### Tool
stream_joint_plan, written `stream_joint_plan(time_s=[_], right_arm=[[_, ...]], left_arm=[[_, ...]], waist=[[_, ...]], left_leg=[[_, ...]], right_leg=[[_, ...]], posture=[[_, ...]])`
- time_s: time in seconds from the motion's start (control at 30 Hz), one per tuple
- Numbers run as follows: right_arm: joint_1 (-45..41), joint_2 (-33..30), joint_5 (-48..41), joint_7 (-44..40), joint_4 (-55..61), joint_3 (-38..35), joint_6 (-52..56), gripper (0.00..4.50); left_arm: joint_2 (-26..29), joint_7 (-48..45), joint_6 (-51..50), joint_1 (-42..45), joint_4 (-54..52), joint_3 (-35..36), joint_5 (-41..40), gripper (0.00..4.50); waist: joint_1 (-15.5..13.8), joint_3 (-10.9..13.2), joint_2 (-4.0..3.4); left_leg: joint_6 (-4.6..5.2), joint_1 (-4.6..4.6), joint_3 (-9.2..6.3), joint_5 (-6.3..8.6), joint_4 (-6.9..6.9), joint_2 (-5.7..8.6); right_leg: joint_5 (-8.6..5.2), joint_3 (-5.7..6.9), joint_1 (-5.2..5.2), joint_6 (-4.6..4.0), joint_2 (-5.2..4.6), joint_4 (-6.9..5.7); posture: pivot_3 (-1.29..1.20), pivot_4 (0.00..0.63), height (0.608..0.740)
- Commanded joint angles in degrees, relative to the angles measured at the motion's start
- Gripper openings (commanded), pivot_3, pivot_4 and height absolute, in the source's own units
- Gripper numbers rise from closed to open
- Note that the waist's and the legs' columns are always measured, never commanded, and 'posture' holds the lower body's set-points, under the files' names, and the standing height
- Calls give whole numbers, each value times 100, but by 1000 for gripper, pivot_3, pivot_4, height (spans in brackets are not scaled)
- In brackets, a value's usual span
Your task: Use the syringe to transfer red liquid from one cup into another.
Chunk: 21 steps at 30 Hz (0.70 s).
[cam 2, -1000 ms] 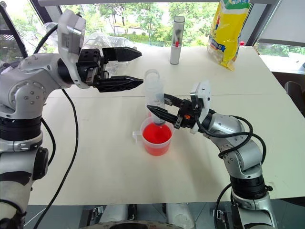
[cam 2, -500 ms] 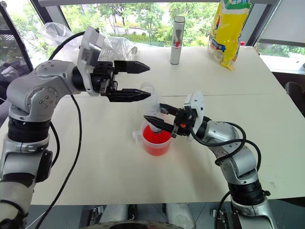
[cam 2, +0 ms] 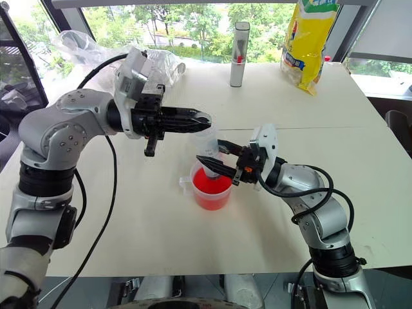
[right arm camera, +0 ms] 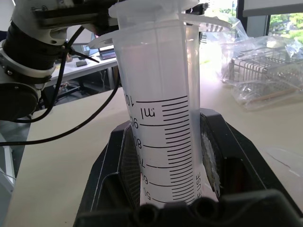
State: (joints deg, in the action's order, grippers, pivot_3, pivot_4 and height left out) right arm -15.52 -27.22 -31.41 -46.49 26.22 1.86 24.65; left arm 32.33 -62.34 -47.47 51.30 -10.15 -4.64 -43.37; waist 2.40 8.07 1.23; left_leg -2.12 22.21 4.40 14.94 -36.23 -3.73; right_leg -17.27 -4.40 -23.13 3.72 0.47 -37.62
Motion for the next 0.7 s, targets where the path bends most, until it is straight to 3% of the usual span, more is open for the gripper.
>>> stream_joint_plan(time_s=[0.03, 0.7], right_arm=[[12, -41, -25, -45, 170, 4, -112, 1399], [111, -102, -189, -332, -194, 225, -39, 1399]], left_arm=[[23, -2, -78, 18, -205, 172, -184, 122], [90, 182, 103, 567, 266, 497, -120, 122]], waist=[[0, 0, 0], [-2, 0, 0]], left_leg=[[0, 0, 0, 0, 0, 0], [0, 0, 0, 0, -1, 1]], right_leg=[[0, 0, 0, 0, 0, 0], [0, 1, 0, 0, 0, -1]], posture=[[0, 150, 740], [0, 150, 740]])
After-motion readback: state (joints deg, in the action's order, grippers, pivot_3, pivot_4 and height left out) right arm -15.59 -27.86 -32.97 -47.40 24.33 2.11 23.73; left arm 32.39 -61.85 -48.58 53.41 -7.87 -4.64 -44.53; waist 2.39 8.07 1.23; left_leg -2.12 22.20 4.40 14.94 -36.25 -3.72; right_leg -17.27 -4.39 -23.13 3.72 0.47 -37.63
